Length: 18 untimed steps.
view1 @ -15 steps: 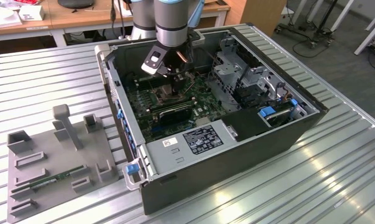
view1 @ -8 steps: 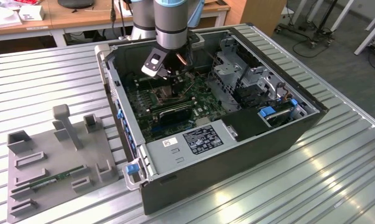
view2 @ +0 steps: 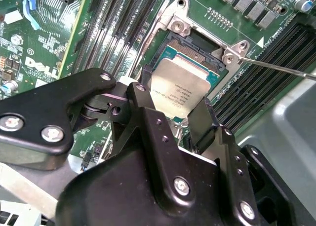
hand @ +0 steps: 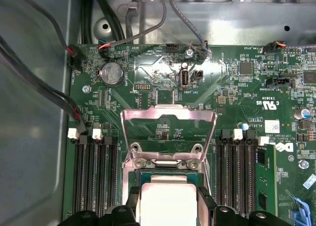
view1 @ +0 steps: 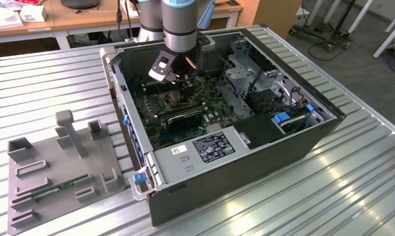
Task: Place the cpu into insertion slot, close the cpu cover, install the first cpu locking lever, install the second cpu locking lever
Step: 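Place the cpu into insertion slot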
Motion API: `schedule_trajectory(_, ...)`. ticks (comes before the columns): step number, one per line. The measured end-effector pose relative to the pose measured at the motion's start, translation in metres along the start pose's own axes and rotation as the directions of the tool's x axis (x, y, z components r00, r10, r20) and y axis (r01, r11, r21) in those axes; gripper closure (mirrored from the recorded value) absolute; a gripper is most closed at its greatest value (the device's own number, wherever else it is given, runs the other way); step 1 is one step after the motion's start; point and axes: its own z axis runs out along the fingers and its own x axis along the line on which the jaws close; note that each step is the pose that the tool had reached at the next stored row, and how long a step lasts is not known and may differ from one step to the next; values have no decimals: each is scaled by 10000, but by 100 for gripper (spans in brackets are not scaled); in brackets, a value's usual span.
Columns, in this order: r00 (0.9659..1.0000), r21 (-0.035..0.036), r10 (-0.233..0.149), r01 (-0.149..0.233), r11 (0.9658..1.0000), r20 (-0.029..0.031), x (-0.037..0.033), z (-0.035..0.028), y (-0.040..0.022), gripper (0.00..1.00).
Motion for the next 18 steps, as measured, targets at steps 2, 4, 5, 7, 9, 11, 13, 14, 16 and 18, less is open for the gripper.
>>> schedule_trajectory(2, 10000, 0, 0, 0, 10000, 0, 0, 3, -6, 46)
schedule_trajectory(4, 10000, 1, -1, 1, 10000, 2, 0, 5, -10, 46)
schedule_trajectory(5, 10000, 0, -2, 2, 10000, -1, 0, 8, -10, 46)
schedule_trajectory(7, 10000, 0, 0, 0, 10000, -1, 0, 18, -13, 46)
schedule_trajectory(9, 10000, 0, 2, -2, 10000, 1, -1, 30, -19, 46)
schedule_trajectory(11, 10000, 1, 2, -2, 10000, 2, -1, 37, -27, 46)
schedule_trajectory(13, 10000, 1, 2, -2, 10000, 2, -1, 43, -36, 46)
schedule_trajectory(14, 10000, 1, 3, -3, 10000, 1, -1, 46, -40, 46)
schedule_trajectory(16, 10000, 1, 3, -3, 10000, -13, -1, 52, -42, 46)
schedule_trajectory(18, 10000, 0, 6, -6, 10000, -37, 0, 63, -43, 46)
